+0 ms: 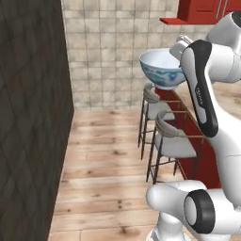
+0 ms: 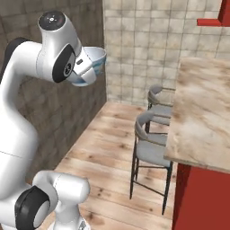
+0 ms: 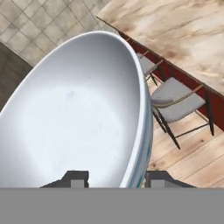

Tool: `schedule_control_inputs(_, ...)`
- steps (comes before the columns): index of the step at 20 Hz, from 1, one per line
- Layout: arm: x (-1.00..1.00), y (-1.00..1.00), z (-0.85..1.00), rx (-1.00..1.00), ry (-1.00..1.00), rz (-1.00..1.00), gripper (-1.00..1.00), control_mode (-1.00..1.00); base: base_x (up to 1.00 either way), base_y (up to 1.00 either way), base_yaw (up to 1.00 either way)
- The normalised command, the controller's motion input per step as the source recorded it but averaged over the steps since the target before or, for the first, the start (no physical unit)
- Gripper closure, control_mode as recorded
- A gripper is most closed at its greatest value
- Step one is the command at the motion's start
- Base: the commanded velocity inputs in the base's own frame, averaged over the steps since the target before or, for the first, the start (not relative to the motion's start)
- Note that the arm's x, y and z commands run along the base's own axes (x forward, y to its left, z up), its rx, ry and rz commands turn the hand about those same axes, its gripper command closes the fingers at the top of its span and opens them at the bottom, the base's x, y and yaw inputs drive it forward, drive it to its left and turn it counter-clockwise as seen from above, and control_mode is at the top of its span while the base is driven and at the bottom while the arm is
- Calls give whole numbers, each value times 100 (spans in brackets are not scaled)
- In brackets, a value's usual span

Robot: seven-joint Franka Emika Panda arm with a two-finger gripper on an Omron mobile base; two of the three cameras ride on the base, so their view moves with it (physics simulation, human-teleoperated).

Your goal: Pick up the bowls from the cabinet and place each bowl in front of a stool on the dining counter.

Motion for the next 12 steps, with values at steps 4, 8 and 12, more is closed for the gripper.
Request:
schedule_control_inputs(4, 0, 0, 0, 0, 0, 0, 100, 100, 99, 61, -43)
schedule_control_inputs(8, 0, 0, 0, 0, 0, 0, 100, 100, 100, 62, -43)
schedule_control_inputs(12, 0, 0, 0, 0, 0, 0, 100, 100, 100, 60, -43)
